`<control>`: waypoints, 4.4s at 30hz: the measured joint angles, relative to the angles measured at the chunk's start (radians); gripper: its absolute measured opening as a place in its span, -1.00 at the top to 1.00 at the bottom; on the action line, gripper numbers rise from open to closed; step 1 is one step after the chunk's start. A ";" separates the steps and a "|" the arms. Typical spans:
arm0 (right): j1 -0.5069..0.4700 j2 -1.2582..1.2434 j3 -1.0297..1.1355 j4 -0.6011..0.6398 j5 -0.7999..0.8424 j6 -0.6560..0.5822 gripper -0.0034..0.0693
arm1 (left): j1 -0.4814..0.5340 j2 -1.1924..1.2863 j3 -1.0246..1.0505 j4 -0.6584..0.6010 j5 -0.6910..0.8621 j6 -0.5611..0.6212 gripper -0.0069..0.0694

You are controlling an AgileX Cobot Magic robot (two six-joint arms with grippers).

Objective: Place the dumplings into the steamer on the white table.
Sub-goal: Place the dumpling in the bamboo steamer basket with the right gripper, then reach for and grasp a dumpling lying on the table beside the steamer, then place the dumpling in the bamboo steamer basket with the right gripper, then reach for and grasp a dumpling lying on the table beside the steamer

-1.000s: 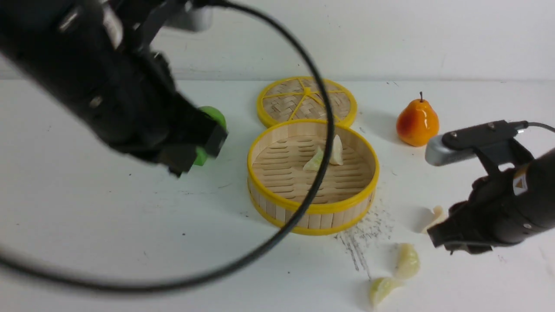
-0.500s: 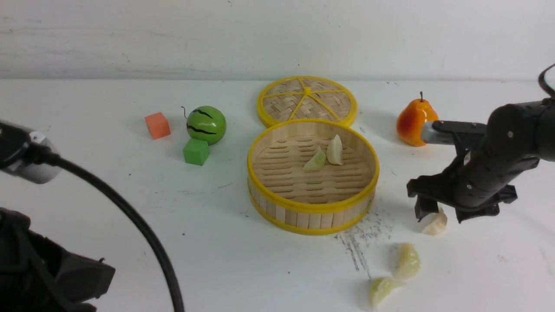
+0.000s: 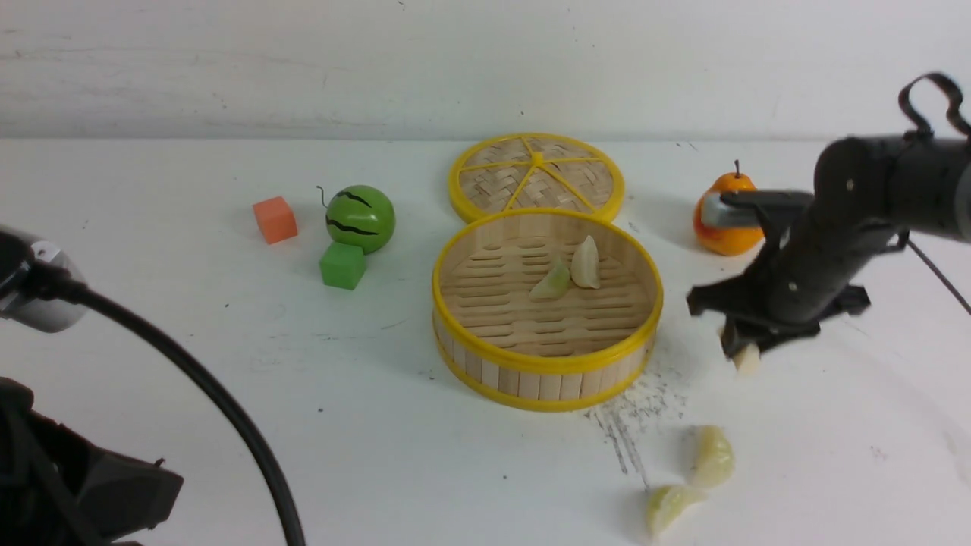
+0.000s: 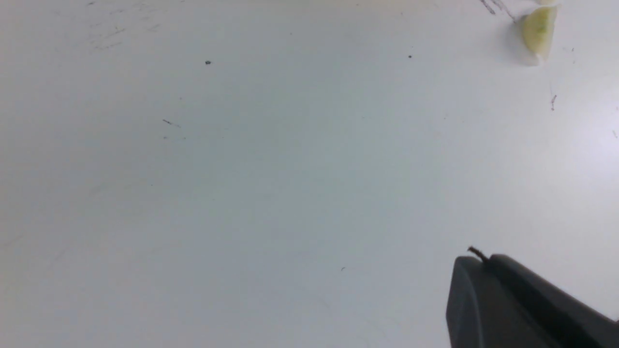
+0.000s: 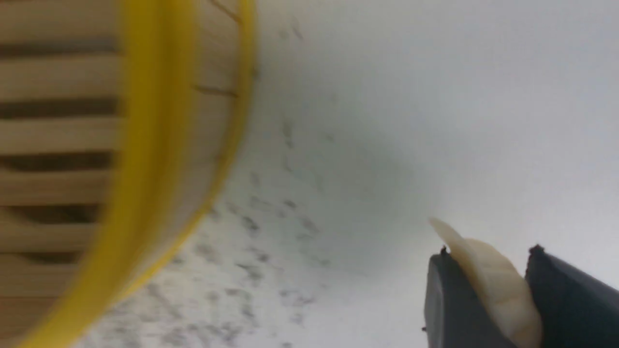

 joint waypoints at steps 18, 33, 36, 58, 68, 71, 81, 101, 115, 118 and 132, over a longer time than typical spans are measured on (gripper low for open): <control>0.282 0.253 -0.449 0.074 -0.006 -0.082 0.37 | 0.000 0.000 0.000 -0.003 0.033 0.000 0.86; 0.289 0.140 -0.465 0.038 0.211 -0.104 -0.74 | 0.000 0.000 0.000 -0.005 0.066 0.000 0.85; 0.289 0.052 -0.450 -0.005 0.367 -0.159 -0.69 | 0.000 0.000 0.000 -0.005 0.068 0.000 0.84; 0.182 -0.231 0.453 -0.057 -0.231 0.165 -0.49 | 0.000 0.000 0.000 -0.005 0.051 0.003 0.80; 0.181 -0.134 0.426 -0.109 -0.274 0.183 0.08 | 0.000 0.000 0.000 -0.005 0.052 0.003 0.78; 0.181 -0.134 0.369 -0.130 -0.176 0.165 0.27 | 0.000 0.000 0.000 -0.005 0.053 0.003 0.78; 0.225 -0.133 -0.043 -0.055 0.004 -0.039 0.26 | 0.000 0.000 0.000 -0.003 0.055 0.003 0.77; 0.310 0.250 -0.413 -0.047 0.012 -0.015 0.06 | 0.000 0.000 0.000 -0.002 0.099 0.003 0.73; 0.309 -0.018 -0.348 -0.050 0.435 -0.224 -0.49 | 0.000 0.000 0.000 -0.002 0.104 0.003 0.72; 0.308 -0.096 -0.194 -0.023 0.437 -0.300 -0.47 | 0.000 0.000 0.000 -0.002 0.105 0.003 0.71; 0.308 -0.158 0.357 -0.016 -0.007 -0.735 -0.43 | 0.000 0.000 0.000 -0.002 0.105 0.044 0.68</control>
